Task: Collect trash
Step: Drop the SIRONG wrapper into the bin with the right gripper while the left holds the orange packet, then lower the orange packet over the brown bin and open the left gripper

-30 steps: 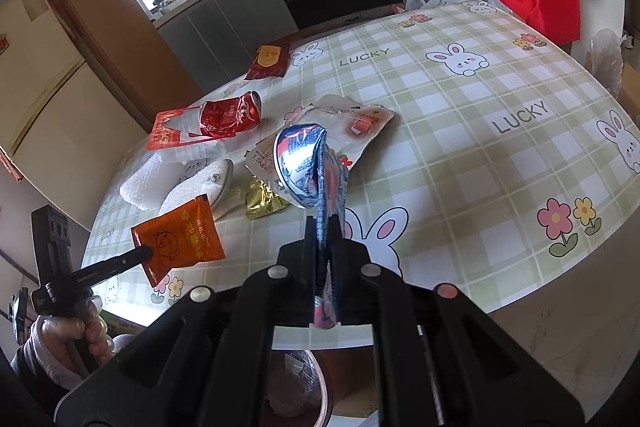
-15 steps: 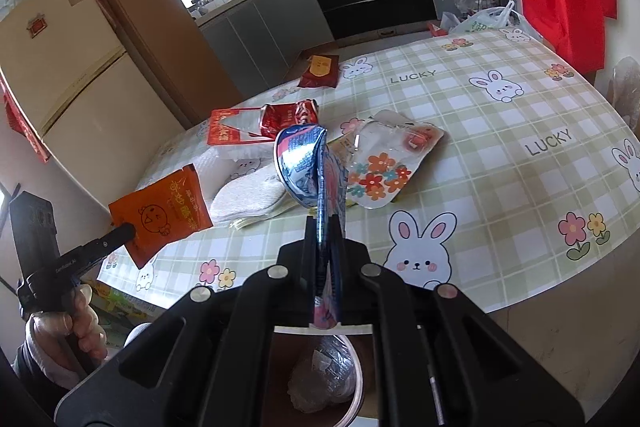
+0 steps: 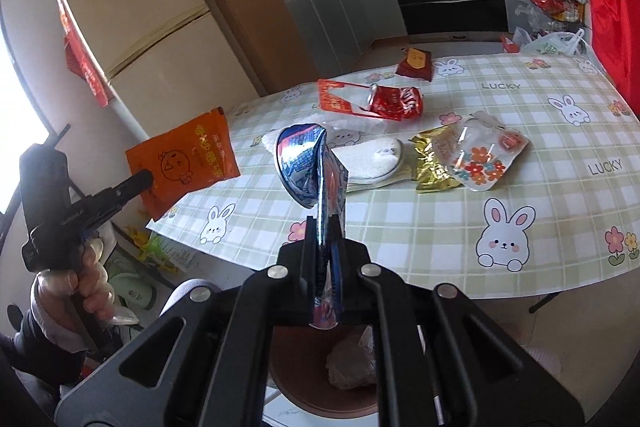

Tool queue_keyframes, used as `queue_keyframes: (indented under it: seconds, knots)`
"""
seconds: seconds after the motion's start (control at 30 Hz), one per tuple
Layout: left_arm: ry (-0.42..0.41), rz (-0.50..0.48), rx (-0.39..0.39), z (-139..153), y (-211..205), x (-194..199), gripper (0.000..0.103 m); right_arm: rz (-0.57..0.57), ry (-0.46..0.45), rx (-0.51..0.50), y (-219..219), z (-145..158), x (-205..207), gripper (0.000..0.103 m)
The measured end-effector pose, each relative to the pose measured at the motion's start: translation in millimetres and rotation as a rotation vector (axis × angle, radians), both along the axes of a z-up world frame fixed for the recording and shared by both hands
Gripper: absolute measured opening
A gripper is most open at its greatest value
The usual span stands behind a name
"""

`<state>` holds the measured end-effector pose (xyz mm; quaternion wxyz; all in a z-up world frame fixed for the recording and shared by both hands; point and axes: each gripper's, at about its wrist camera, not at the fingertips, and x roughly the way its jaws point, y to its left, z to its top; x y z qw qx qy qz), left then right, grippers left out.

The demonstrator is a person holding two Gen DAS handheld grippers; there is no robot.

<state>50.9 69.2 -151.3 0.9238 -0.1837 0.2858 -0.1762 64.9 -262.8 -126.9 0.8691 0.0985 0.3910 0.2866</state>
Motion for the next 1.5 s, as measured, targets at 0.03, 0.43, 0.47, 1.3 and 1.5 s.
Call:
queue_keyframes:
  seconds: [0.03,0.43,0.47,1.3,1.5]
  knots:
    - [-0.006,0.005,-0.002,3,2,-5,0.003,0.013,-0.001,-0.003,4,2,-4,0.01]
    - [-0.05,0.031,-0.027,16,22,-44,0.003,0.128,0.072,-0.02,35,-3,-33,0.01]
    - [-0.05,0.031,-0.027,16,23,-45,0.003,0.134,0.079,-0.023,38,-4,-33,0.01]
    - [0.011,-0.124,0.01,-3,-21,-44,0.003,-0.237,-0.197,-0.141,1,20,-33,0.097]
    - [0.036,-0.193,0.03,-11,-43,-48,0.003,-0.284,-0.206,-0.112,-10,18,-34,0.097]
